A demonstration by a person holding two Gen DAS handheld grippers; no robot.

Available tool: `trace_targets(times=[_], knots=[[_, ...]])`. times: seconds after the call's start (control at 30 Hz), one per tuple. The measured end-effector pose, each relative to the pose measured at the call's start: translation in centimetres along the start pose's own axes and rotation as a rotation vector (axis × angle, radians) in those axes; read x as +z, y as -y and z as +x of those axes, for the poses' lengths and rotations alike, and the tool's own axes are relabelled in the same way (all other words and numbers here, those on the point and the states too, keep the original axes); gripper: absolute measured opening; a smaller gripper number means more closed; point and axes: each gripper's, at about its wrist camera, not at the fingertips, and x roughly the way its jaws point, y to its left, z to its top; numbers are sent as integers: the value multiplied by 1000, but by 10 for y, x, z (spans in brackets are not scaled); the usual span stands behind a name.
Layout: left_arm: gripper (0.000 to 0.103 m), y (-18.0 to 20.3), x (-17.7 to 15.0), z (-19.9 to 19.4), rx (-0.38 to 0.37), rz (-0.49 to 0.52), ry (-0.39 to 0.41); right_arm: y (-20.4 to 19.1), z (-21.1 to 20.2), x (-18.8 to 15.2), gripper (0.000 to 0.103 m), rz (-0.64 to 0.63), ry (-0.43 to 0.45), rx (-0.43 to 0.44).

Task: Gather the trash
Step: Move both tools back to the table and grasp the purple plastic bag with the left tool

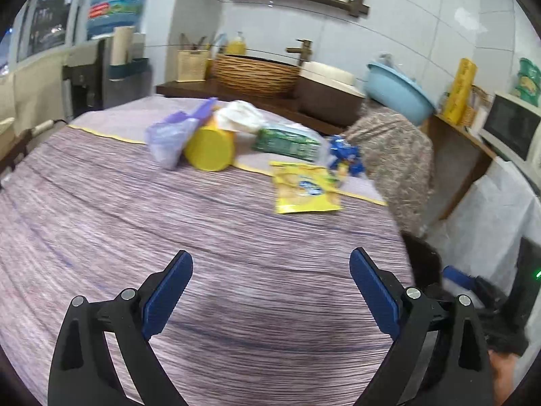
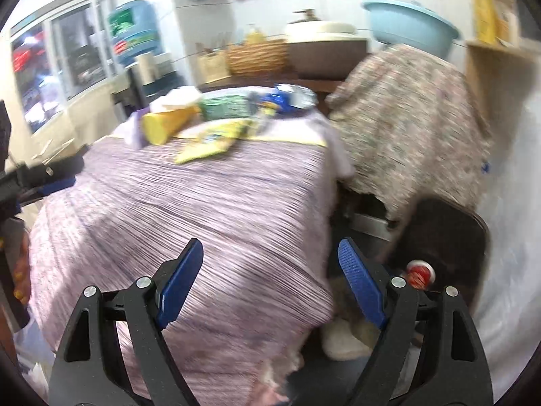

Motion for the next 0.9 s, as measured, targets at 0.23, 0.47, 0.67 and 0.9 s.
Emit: trace_targets(times=[0.23,0.47,0.67,0.9], knots=[[93,-52,27,8,84,-19,20,-50,21,44,82,-76,9,111],[89,-73,74,47,127,51,28,-83,39,70,82,-112,7,160],[78,-83,87,85,132,196,-19,-87,44,74,82,-128,1,152],[78,-94,104,97,72,158,0,-79,55,72,82,-118,-21,120]])
